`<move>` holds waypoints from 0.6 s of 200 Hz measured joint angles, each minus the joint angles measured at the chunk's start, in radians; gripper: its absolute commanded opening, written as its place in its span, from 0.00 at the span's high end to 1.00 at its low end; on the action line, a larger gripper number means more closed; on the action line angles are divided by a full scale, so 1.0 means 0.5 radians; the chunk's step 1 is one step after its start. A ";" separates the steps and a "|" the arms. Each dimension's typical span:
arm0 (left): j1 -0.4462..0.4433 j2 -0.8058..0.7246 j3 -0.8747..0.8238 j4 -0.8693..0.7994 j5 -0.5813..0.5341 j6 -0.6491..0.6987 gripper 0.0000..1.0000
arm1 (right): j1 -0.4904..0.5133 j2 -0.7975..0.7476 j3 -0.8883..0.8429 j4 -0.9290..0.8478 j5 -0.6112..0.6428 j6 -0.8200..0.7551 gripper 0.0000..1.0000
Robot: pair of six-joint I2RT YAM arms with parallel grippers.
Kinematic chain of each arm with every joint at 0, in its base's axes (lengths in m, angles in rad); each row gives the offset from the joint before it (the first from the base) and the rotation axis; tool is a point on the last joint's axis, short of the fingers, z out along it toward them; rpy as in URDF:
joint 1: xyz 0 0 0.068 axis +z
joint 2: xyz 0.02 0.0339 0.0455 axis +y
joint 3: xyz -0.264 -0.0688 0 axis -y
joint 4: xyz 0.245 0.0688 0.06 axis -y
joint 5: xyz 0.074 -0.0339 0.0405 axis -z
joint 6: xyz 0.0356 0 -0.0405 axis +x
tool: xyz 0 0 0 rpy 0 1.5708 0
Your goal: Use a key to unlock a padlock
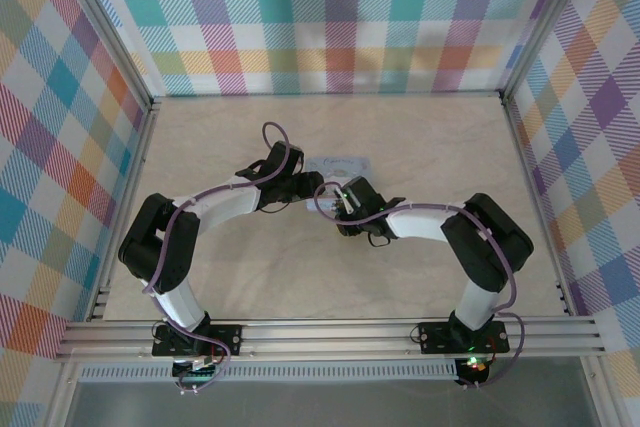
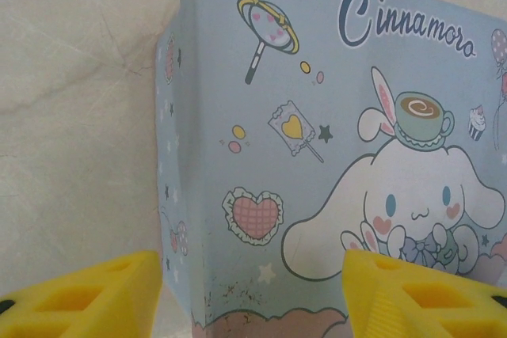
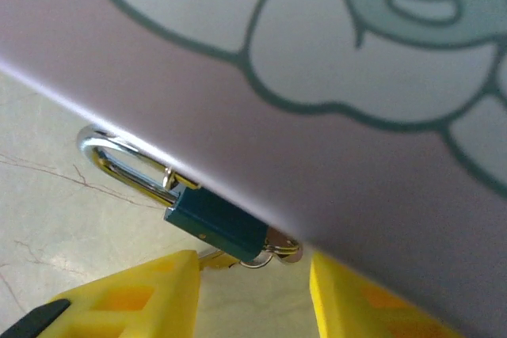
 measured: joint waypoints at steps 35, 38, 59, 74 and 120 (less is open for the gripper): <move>0.002 0.000 0.000 -0.001 0.011 0.000 0.38 | -0.005 0.037 0.034 0.004 0.039 -0.016 0.78; 0.002 0.000 0.000 -0.001 0.011 0.000 0.38 | -0.005 0.037 0.034 0.005 0.039 -0.025 0.80; 0.002 0.000 0.000 -0.005 0.012 0.007 0.38 | -0.008 0.060 0.036 0.072 0.031 -0.024 0.92; 0.004 0.000 0.000 -0.005 0.011 0.008 0.38 | -0.008 0.063 0.036 0.086 0.031 -0.025 1.00; 0.045 0.000 0.000 -0.005 0.011 0.008 0.38 | -0.008 0.043 0.002 0.127 0.034 -0.069 1.00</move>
